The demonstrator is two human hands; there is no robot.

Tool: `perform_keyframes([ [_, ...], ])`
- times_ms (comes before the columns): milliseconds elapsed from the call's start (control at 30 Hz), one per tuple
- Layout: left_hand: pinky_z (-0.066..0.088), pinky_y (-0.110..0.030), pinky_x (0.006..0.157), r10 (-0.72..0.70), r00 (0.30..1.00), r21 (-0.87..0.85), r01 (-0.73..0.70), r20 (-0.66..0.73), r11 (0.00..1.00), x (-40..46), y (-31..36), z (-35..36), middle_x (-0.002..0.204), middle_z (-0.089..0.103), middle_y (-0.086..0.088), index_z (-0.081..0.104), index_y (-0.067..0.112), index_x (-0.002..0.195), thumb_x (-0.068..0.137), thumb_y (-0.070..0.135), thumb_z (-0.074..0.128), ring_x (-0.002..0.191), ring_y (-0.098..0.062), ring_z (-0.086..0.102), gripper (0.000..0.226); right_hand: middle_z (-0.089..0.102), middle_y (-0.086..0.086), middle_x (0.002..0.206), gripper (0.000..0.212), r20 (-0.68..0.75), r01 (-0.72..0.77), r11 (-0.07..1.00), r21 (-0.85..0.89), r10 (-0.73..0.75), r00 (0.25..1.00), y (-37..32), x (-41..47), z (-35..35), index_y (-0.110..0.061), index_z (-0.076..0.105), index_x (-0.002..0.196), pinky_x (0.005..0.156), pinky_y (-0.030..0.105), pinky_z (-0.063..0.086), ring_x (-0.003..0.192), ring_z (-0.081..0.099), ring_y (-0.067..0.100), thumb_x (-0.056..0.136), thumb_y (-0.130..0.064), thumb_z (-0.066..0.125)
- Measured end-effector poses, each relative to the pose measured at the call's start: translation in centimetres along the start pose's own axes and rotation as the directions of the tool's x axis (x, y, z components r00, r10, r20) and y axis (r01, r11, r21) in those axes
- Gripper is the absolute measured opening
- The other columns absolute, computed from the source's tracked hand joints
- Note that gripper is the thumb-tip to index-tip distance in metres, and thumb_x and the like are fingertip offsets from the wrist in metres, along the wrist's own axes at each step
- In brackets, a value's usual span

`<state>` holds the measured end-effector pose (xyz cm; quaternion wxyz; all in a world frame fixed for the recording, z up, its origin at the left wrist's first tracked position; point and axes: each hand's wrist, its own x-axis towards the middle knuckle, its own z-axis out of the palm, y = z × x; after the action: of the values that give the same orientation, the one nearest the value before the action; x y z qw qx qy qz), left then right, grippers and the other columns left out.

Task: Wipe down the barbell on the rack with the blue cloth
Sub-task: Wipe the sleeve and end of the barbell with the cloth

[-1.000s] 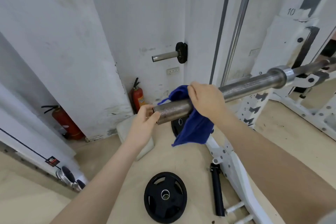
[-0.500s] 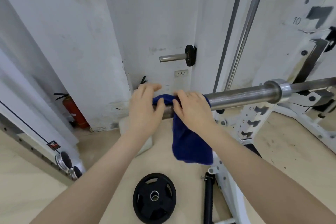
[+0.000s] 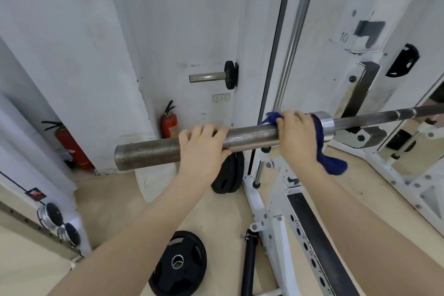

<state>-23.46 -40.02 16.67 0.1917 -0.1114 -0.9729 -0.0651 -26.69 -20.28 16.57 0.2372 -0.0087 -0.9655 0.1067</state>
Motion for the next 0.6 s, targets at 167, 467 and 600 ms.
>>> perform_keyframes([
  [167, 0.033, -0.047, 0.086, -0.002, 0.996, 0.045, 0.006, -0.086, 0.999, 0.1, 0.2, 0.6, 0.107, 0.064, -0.007, 0.061, 0.017, 0.114, 0.072, 0.029, 0.074, 0.101, -0.032, 0.054, 0.046, 0.059, 0.008, 0.121, 0.027, 0.063, 0.214, 0.972, 0.096, -0.221, 0.973, -0.4, -0.9, 0.7, -0.011, 0.054, 0.119, 0.106, 0.04, 0.03, 0.118, 0.047, 0.027, 0.094, -0.015, 0.048],
  [467, 0.027, -0.041, 0.078, 0.015, 0.981, 0.035, -0.009, -0.192, 0.999, -0.2, -0.1, 1.8, 0.092, 0.067, -0.003, 0.067, 0.018, 0.104, 0.058, 0.026, 0.084, 0.088, -0.03, 0.062, 0.049, 0.064, 0.01, 0.108, 0.05, 0.037, 0.268, 0.963, -0.037, -0.266, 0.963, 5.2, 0.8, 0.9, -0.008, 0.058, 0.113, 0.098, 0.042, 0.038, 0.101, 0.056, 0.029, 0.09, -0.038, 0.025],
  [600, 0.029, -0.043, 0.079, -0.014, 0.989, -0.03, 0.01, -0.149, 1.0, -0.1, -0.3, 1.5, 0.096, 0.068, -0.002, 0.066, 0.018, 0.106, 0.065, 0.028, 0.08, 0.092, -0.03, 0.061, 0.044, 0.064, 0.008, 0.088, 0.051, -0.011, 0.069, 0.997, -0.024, -0.069, 0.998, 0.7, 0.7, 1.0, -0.012, 0.058, 0.09, 0.087, 0.041, 0.039, 0.085, 0.056, 0.028, 0.09, -0.034, 0.012],
])
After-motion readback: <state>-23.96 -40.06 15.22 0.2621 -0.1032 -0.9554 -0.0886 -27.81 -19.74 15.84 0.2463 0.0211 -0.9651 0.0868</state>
